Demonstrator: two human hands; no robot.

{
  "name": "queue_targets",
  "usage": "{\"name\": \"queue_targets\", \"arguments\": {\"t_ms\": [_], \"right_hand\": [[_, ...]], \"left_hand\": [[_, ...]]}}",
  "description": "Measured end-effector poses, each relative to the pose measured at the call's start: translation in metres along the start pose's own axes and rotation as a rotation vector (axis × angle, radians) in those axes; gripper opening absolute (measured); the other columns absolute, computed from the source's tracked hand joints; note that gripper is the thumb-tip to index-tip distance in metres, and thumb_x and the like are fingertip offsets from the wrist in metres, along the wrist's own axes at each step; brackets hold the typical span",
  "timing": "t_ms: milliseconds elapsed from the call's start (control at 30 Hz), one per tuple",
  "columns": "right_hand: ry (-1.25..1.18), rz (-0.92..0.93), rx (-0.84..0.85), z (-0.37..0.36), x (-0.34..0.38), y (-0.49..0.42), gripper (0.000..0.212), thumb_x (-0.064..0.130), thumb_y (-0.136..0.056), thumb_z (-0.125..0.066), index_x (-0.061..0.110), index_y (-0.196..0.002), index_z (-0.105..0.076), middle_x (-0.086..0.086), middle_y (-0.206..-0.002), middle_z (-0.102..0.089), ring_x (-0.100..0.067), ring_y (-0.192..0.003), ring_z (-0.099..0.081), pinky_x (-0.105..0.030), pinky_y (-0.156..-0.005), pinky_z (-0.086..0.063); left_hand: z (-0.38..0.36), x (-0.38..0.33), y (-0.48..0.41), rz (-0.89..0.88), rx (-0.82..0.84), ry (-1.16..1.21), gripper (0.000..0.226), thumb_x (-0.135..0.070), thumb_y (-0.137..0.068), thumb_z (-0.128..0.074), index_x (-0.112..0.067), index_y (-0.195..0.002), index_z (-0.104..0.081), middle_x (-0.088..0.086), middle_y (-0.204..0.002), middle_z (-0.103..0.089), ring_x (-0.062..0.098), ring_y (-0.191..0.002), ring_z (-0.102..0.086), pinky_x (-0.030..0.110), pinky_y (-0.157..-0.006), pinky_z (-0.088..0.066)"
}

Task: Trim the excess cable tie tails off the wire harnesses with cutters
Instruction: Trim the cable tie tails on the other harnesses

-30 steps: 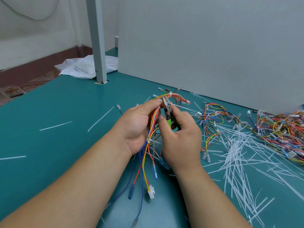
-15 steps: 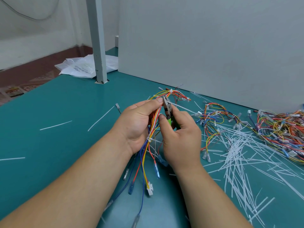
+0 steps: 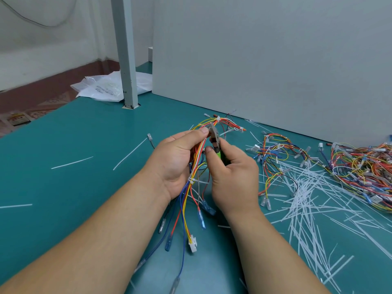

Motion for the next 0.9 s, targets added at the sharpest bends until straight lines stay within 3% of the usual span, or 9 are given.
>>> {"name": "queue_targets", "arguments": {"t_ms": [167, 233, 433, 600, 767, 900], "right_hand": [[-0.479, -0.4, -0.172, 0.007, -0.038, 0.003, 0.015, 0.028, -0.096, -0.063, 0.023, -0.085, -0.071, 0.009, -0.063, -0.049, -0.012, -0.057, -0.042, -0.029, -0.054, -0.036], [-0.598, -0.5, -0.195, 0.008, -0.047, 0.003, 0.014, 0.033, -0.09, -0.063, 0.021, -0.085, -0.067, 0.009, -0.061, -0.046, -0.012, -0.056, -0.042, -0.028, -0.051, -0.037], [-0.529, -0.433, -0.026, -0.004, -0.033, 0.003, 0.022, 0.04, -0.087, -0.066, 0.029, -0.069, -0.07, 0.003, -0.062, -0.046, -0.017, -0.061, -0.04, -0.033, -0.057, -0.035], [-0.657, -0.475, -0.027, -0.005, -0.034, 0.004, 0.025, 0.018, -0.098, -0.066, 0.025, -0.075, -0.073, -0.001, -0.07, -0.051, -0.013, -0.062, -0.041, -0.032, -0.058, -0.033], [-0.701, -0.535, 0.003, -0.006, -0.039, 0.004, 0.023, 0.014, -0.1, -0.063, 0.022, -0.08, -0.072, -0.01, -0.087, -0.061, -0.015, -0.067, -0.046, -0.029, -0.058, -0.036], [-0.791, -0.605, -0.019, -0.006, -0.05, 0.004, 0.027, 0.015, -0.099, -0.061, 0.026, -0.076, -0.07, 0.004, -0.073, -0.061, -0.009, -0.06, -0.049, -0.025, -0.053, -0.037]], "left_hand": [[0.013, -0.005, -0.002, -0.052, -0.123, -0.134, 0.014, -0.02, -0.089, -0.074, -0.015, -0.076, -0.077, -0.004, -0.06, -0.057, 0.01, -0.058, -0.049, 0.026, -0.061, -0.04], [0.012, -0.01, -0.001, -0.13, -0.143, -0.233, 0.012, -0.02, -0.088, -0.076, -0.016, -0.077, -0.076, -0.007, -0.059, -0.061, 0.007, -0.057, -0.053, 0.021, -0.059, -0.043], [-0.01, -0.019, 0.008, -0.412, -0.011, -0.567, 0.013, -0.013, -0.091, -0.075, -0.023, -0.083, -0.08, -0.016, -0.064, -0.07, -0.005, -0.06, -0.057, 0.009, -0.059, -0.043], [-0.013, -0.018, 0.009, -0.45, 0.031, -0.676, 0.009, -0.013, -0.092, -0.074, -0.018, -0.092, -0.082, -0.021, -0.065, -0.07, -0.009, -0.06, -0.058, 0.004, -0.058, -0.04], [-0.009, -0.017, 0.008, -0.437, -0.004, -0.775, 0.003, -0.023, -0.087, -0.08, -0.026, -0.088, -0.079, -0.011, -0.074, -0.072, -0.004, -0.062, -0.057, 0.01, -0.061, -0.044], [-0.006, -0.02, 0.009, -0.445, -0.08, -0.931, 0.019, -0.043, -0.079, -0.083, -0.036, -0.095, -0.074, -0.011, -0.097, -0.064, 0.003, -0.076, -0.058, 0.01, -0.068, -0.042]]}}
Point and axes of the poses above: each hand's wrist, its own y-axis away from the middle knuckle, its own z-axis out of the back of the hand, x = y × z, the point moved 9 cm from there along -y, towards the middle knuckle
